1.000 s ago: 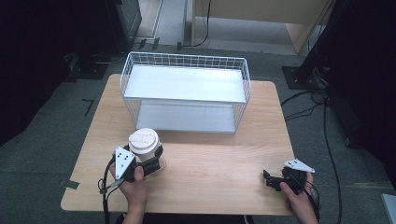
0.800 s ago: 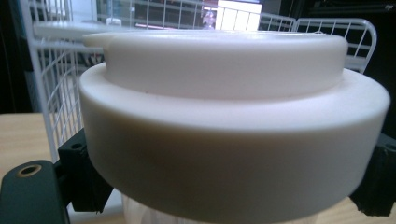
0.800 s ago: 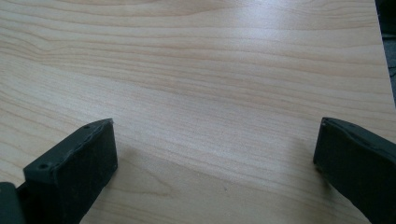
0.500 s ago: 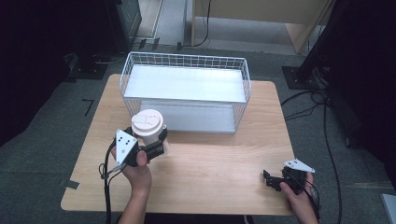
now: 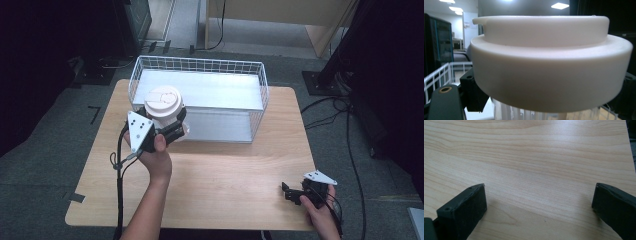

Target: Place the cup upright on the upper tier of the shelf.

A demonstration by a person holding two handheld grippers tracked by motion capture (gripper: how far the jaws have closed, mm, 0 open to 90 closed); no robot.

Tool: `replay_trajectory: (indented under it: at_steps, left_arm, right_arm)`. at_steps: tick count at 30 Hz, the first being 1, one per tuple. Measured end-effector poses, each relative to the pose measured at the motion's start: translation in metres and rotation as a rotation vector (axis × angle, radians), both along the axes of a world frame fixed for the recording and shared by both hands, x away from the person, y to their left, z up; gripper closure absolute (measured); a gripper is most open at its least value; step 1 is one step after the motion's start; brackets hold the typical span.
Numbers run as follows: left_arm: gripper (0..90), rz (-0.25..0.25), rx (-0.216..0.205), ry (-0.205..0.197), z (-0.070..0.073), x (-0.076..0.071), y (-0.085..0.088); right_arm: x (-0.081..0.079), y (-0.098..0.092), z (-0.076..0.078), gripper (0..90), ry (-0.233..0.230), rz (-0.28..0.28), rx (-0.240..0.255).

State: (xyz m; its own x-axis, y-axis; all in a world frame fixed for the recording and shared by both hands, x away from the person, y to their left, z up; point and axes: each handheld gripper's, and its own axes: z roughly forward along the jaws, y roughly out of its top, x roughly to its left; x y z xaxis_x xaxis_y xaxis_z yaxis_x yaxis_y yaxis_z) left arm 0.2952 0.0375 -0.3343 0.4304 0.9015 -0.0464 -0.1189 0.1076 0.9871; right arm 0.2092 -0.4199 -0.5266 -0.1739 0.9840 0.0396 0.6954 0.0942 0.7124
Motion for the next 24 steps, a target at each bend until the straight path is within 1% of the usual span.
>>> replay_trajectory:
  at_steps: [5, 7, 8, 9, 10, 11, 12, 13, 14, 16, 19, 20, 21, 24]
  left_arm:
    - [12.4, 0.006, 0.009, -0.024, 0.02, 0.016, -0.009]
    - [12.5, 0.007, 0.003, -0.035, 0.028, 0.022, -0.011]
    - [12.5, 0.013, -0.002, -0.043, 0.035, 0.029, -0.013]
    - [12.5, 0.013, -0.002, -0.043, 0.035, 0.029, -0.013]
    - [12.5, 0.013, -0.013, -0.046, 0.038, 0.033, -0.014]
    - [12.5, 0.022, -0.015, -0.047, 0.042, 0.039, -0.015]
    - [12.5, 0.022, -0.015, -0.047, 0.042, 0.039, -0.015]
    - [12.5, 0.033, -0.019, -0.047, 0.045, 0.047, -0.016]
    - [12.5, 0.033, -0.019, -0.047, 0.045, 0.047, -0.016]
    - [12.5, 0.036, -0.026, -0.048, 0.048, 0.054, -0.017]
    - [12.5, 0.045, -0.025, -0.048, 0.051, 0.065, -0.02]
    - [12.5, 0.051, -0.024, -0.049, 0.052, 0.073, -0.022]
    - [12.5, 0.051, -0.024, -0.049, 0.052, 0.073, -0.022]
    - [12.5, 0.055, -0.023, -0.047, 0.053, 0.085, -0.025]
  right_arm:
    - [0.0, 0.0, 0.0, 0.0, -0.001, 0.005, 0.004]
    - [0.0, 0.0, 0.0, 0.0, -0.001, 0.006, 0.006]
    - [0.0, 0.0, 0.0, 0.0, 0.0, 0.004, 0.009]
    - [0.0, 0.0, 0.0, 0.0, 0.0, 0.004, 0.009]
    - [0.0, 0.0, 0.0, 0.0, 0.0, 0.005, 0.01]
    - [0.0, -0.001, 0.0, 0.0, 0.0, 0.005, 0.012]
    - [0.0, -0.001, 0.0, 0.0, 0.0, 0.005, 0.012]
    - [0.0, -0.001, 0.0, 0.0, -0.001, 0.007, 0.012]
    - [0.0, -0.001, 0.0, 0.0, -0.002, 0.007, 0.013]
    - [0.0, -0.001, 0.0, 0.0, -0.001, 0.008, 0.013]
    - [0.0, -0.001, 0.0, 0.0, -0.001, 0.009, 0.015]
    - [0.0, -0.001, 0.0, 0.0, -0.002, 0.007, 0.017]
    - [0.0, -0.001, 0.0, 0.0, -0.001, 0.008, 0.017]
    - [0.0, -0.001, 0.0, 0.0, -0.001, 0.008, 0.018]
